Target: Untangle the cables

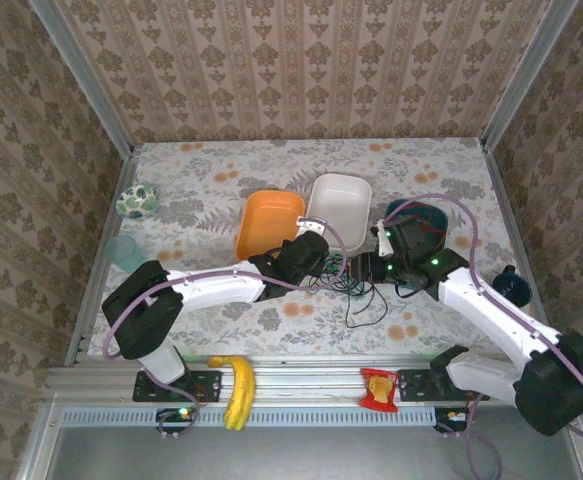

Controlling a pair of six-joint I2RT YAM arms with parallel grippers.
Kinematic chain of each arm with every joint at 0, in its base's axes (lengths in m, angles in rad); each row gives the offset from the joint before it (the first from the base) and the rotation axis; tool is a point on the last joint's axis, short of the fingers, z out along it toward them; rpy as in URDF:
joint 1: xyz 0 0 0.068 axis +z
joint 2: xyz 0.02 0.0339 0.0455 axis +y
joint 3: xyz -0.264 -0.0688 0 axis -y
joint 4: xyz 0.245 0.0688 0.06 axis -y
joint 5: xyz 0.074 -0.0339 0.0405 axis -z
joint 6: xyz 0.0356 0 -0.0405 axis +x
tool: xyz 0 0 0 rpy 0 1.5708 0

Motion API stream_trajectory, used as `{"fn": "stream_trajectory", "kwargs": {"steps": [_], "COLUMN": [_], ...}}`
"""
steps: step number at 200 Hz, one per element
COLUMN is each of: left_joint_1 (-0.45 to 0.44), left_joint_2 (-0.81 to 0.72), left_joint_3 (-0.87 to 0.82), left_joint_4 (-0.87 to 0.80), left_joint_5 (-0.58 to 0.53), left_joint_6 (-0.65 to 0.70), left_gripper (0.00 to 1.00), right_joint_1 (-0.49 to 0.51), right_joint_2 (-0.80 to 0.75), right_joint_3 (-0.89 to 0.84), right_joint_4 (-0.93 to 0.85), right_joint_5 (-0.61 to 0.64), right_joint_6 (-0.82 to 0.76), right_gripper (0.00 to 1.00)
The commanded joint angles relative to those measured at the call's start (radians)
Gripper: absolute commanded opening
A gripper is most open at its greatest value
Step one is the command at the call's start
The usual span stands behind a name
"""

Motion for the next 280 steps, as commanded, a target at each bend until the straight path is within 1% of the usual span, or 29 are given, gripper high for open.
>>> {"fn": "stream_trajectory", "kwargs": {"steps": [1, 29, 48, 71, 86, 101, 107, 119, 133, 140, 160, 183, 209, 247, 280], "left_joint_1": [-0.003, -0.002, -0.002, -0.004, -0.004, -0.004, -0.003, -0.003, -0.003, -0.003, -0.002, -0.002, -0.003, 0.000, 0.011], "left_joint_2": [0.013, 0.011, 0.008, 0.007, 0.007, 0.005, 0.006, 0.008, 0.016, 0.020, 0.034, 0.043, 0.055, 0.083, 0.088], "left_joint_3": [0.024, 0.026, 0.023, 0.022, 0.023, 0.021, 0.021, 0.022, 0.030, 0.036, 0.055, 0.067, 0.079, 0.122, 0.127], "left_joint_4": [-0.024, -0.041, -0.040, -0.038, -0.038, -0.038, -0.037, -0.037, -0.047, -0.057, -0.082, -0.095, -0.114, -0.201, -0.236], "left_joint_5": [-0.030, -0.036, -0.037, -0.036, -0.036, -0.036, -0.036, -0.036, -0.036, -0.037, -0.039, -0.039, -0.043, -0.065, -0.070], "left_joint_6": [0.015, 0.013, 0.013, 0.014, 0.016, 0.016, 0.016, 0.016, 0.014, 0.011, 0.009, 0.007, 0.005, -0.009, -0.038], "left_gripper": [0.00, 0.00, 0.00, 0.00, 0.00, 0.00, 0.00, 0.00, 0.00, 0.00, 0.00, 0.00, 0.00, 0.00, 0.00], "right_joint_1": [-0.033, -0.071, -0.072, -0.071, -0.072, -0.072, -0.071, -0.072, -0.071, -0.072, -0.072, -0.071, -0.072, -0.073, -0.073], "right_joint_2": [-0.055, -0.044, 0.003, 0.067, 0.105, 0.136, 0.147, 0.162, 0.169, 0.163, 0.105, -0.009, -0.111, -0.159, -0.173], "right_joint_3": [-0.032, -0.057, -0.077, -0.100, -0.109, -0.108, -0.108, -0.108, -0.097, -0.088, -0.041, 0.052, 0.189, 0.388, 0.499], "right_joint_4": [-0.025, -0.050, -0.046, 0.013, 0.050, 0.084, 0.098, 0.127, 0.141, 0.139, 0.103, 0.040, -0.002, -0.006, 0.078], "right_joint_5": [0.050, 0.047, -0.002, -0.065, -0.077, -0.078, -0.072, -0.067, -0.064, -0.068, -0.069, -0.067, -0.020, 0.113, 0.171], "right_joint_6": [0.038, 0.054, 0.056, 0.074, 0.085, 0.088, 0.089, 0.089, 0.088, 0.082, 0.062, 0.037, 0.017, -0.028, -0.052], "right_gripper": [0.54, 0.51, 0.49, 0.46, 0.45, 0.42, 0.38, 0.26, 0.06, 0.00, 0.00, 0.00, 0.00, 0.00, 0.00]}}
